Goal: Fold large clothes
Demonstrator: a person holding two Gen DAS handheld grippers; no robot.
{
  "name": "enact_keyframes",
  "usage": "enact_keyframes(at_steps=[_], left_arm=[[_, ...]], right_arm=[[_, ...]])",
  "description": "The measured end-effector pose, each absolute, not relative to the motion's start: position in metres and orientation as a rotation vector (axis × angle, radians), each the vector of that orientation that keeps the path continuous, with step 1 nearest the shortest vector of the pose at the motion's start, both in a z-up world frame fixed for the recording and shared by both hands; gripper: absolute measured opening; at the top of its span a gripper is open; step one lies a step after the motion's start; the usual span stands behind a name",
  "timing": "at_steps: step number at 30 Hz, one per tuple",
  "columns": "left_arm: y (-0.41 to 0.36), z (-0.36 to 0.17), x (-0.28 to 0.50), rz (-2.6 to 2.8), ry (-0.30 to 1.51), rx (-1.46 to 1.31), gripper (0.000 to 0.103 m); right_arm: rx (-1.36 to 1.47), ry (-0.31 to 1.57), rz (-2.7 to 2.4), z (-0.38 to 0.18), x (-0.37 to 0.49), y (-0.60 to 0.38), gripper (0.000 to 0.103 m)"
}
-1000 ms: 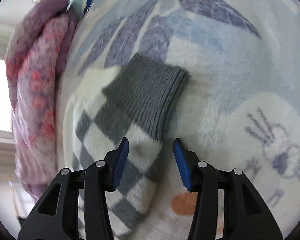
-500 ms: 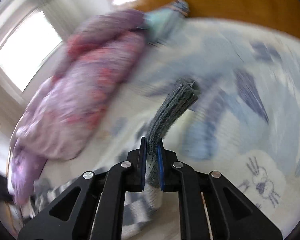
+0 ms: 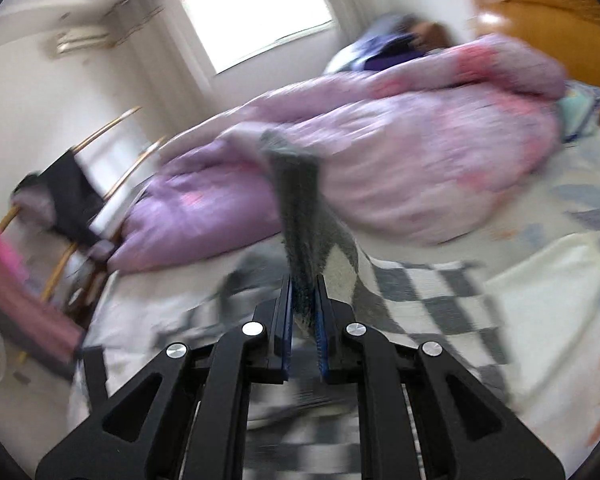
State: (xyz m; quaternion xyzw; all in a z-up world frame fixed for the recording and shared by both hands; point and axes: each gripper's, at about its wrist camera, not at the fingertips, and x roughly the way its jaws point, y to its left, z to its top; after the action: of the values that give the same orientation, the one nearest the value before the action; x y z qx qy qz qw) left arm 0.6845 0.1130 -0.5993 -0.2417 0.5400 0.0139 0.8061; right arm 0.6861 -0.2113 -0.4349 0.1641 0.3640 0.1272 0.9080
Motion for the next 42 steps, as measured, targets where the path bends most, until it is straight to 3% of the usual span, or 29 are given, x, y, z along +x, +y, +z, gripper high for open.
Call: enact_keyframes(at_steps=[6,8,13,16,18,21,25,26,32,34,38,39,41,42], left_arm=[[0.197,-0.594,0.66,0.115,1.146,-0.504,0.041],[0.217,-0.597,0.652,0.133,1.155,-0.495,0.047],[0.251,-0.6,0.633,0.151,1.164,-0.506,0.056],[0.261,-0.601,0.629,0.155,1.154,-0.536,0.058],[0.261,-0.6,0.632,0.161,1.151,-0.556,0.061],[0.262,-0.597,0.637,0.157,1.146,-0.554,0.062],[0.252,-0.596,0.656,0.142,1.157,-0.521,0.068],[0.248,-0.597,0.663,0.137,1.166,-0.52,0.068],[0.233,-0.603,0.691,0.126,1.185,-0.472,0.072],[0.228,-0.608,0.701,0.127,1.198,-0.442,0.073],[0.229,-0.618,0.719,0.11,1.232,-0.458,0.073],[0.232,-0.619,0.723,0.1,1.237,-0.49,0.073],[0.243,-0.621,0.733,0.106,1.245,-0.559,0.074],[0.247,-0.62,0.739,0.118,1.247,-0.563,0.075]], right_arm=[[0.228,0.943,0.408,-0.504,0.686,-0.048,0.009],[0.172,1.017,0.42,-0.533,0.689,-0.015,0.01],[0.109,1.249,0.43,-0.603,0.69,0.023,0.031],[0.176,1.23,0.473,-0.585,0.68,0.013,0.045],[0.239,1.203,0.525,-0.566,0.673,-0.002,0.046],[0.291,1.129,0.482,-0.535,0.677,-0.054,0.046],[0.317,1.105,0.23,-0.532,0.707,-0.15,0.017],[0.319,1.103,0.17,-0.535,0.712,-0.169,0.014],[0.402,1.223,-0.026,-0.6,0.74,-0.274,0.009],[0.48,1.312,-0.011,-0.634,0.745,-0.291,0.0],[0.435,1.35,0.014,-0.633,0.753,-0.289,0.0],[0.438,1.357,0.027,-0.622,0.754,-0.288,0.007],[0.425,1.332,0.06,-0.604,0.762,-0.284,0.007],[0.404,1.309,0.065,-0.592,0.768,-0.283,0.014]])
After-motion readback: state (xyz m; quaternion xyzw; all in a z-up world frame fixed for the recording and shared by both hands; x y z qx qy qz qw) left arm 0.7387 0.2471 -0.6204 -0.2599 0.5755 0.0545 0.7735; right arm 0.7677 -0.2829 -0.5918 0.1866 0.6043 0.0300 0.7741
